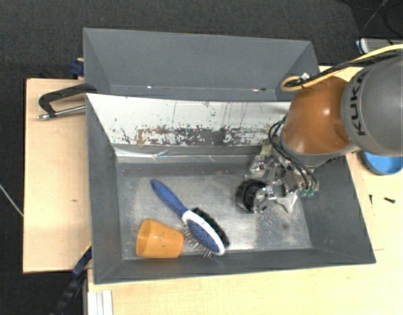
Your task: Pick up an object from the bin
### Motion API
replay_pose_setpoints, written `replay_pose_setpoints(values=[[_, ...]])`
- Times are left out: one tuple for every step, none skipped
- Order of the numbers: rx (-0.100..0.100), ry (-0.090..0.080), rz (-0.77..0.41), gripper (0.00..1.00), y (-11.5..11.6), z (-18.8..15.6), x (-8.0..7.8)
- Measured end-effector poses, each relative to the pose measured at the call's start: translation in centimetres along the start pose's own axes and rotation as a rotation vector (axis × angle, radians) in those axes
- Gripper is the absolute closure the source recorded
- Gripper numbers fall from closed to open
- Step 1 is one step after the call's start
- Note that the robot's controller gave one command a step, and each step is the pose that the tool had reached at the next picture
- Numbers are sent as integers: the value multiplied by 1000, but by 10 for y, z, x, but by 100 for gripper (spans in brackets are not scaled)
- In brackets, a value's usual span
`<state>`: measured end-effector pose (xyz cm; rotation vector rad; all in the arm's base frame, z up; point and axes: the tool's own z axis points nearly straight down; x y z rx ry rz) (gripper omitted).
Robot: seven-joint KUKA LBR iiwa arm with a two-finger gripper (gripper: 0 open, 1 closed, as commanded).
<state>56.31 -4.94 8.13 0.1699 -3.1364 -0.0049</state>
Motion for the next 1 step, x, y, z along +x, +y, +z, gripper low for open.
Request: replay_pose_setpoints(values=[[5,-16,-31,100,7,-125,-8]])
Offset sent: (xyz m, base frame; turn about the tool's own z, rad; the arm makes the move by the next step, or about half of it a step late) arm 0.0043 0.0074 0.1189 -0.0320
